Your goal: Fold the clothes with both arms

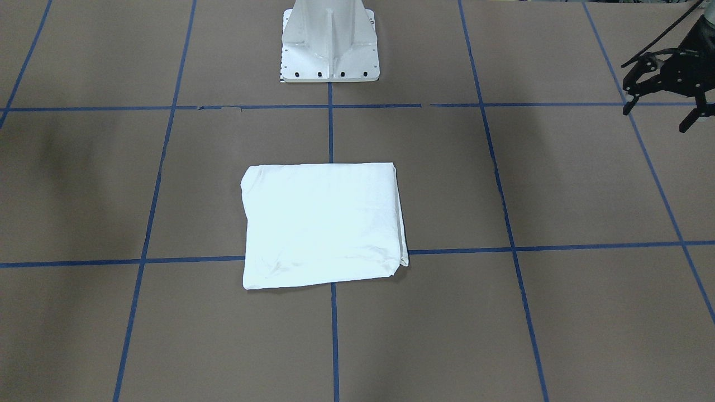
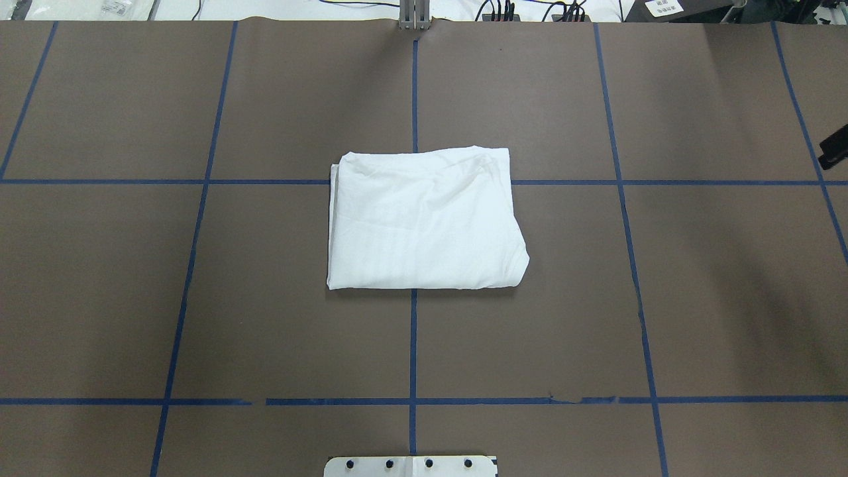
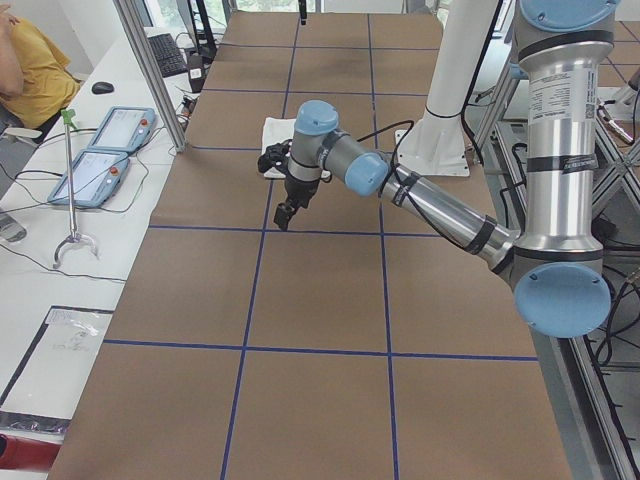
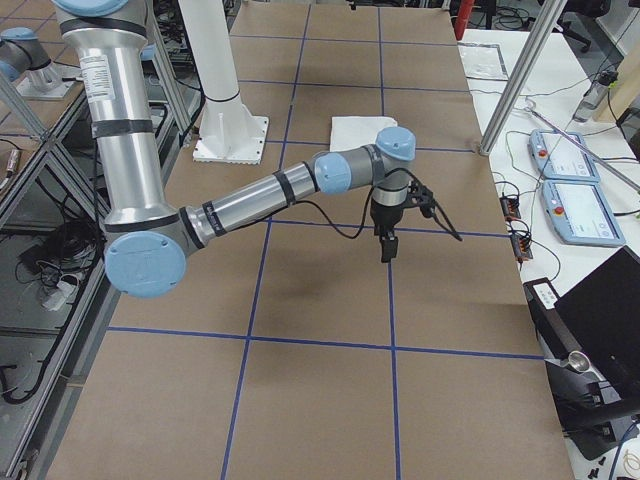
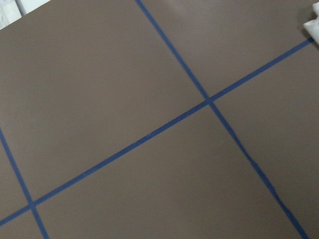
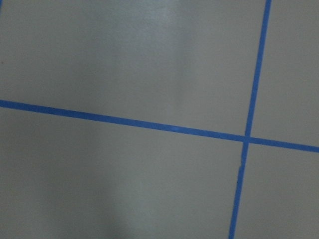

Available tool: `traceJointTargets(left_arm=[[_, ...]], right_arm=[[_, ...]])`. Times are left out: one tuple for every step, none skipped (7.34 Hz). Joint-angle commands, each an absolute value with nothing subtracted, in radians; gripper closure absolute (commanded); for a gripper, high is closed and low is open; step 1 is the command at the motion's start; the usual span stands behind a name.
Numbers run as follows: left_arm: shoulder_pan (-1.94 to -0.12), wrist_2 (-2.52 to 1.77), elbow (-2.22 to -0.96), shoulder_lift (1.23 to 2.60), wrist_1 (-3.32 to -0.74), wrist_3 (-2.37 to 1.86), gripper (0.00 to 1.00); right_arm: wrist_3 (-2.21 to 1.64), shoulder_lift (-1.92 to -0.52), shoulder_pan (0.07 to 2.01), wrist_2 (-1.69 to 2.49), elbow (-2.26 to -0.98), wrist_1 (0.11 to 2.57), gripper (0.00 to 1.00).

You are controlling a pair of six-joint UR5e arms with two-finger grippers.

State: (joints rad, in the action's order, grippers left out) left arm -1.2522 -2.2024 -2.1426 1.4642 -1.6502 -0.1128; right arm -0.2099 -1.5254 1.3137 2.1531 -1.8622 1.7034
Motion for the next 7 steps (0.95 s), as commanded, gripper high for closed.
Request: traceJointTargets(left_arm=[[-1.372,-2.241,-2.085,1.424,-1.651,-0.101,0.0],[-1.38,-2.299,-2.06,1.404,-1.649,-0.1,0.0],[-1.405,-2.319,-2.046,1.361,-1.66,-0.098,0.0],[-1.42,-2.321,-2.04,1.327,-1.66,-0.1,0.0],[-1.439,-2.339,-2.027,1.316,-1.652,-0.1,0.0],[-1.45,-2.353,-1.998,1.278,-1.66,-0.098,0.0],[-1.465,-2.383,-1.999,1.249,-1.651,-0.1,0.0]], right_arm=[[-0.193,-1.696,1.394,2.234,-1.856,1.593,0.0],[-0.164,-1.776,1.438,2.297,-1.861,1.536,0.0],[-0.087,-1.864,1.48,2.302,-1.862,1.479,0.0],[-0.069,-1.902,1.514,2.303,-1.861,1.48,0.0],[-0.069,-1.914,1.523,2.296,-1.862,1.479,0.0],[-0.069,-1.913,1.523,2.293,-1.861,1.479,0.0],[-0.069,-1.916,1.523,2.293,-1.859,1.476,0.0]])
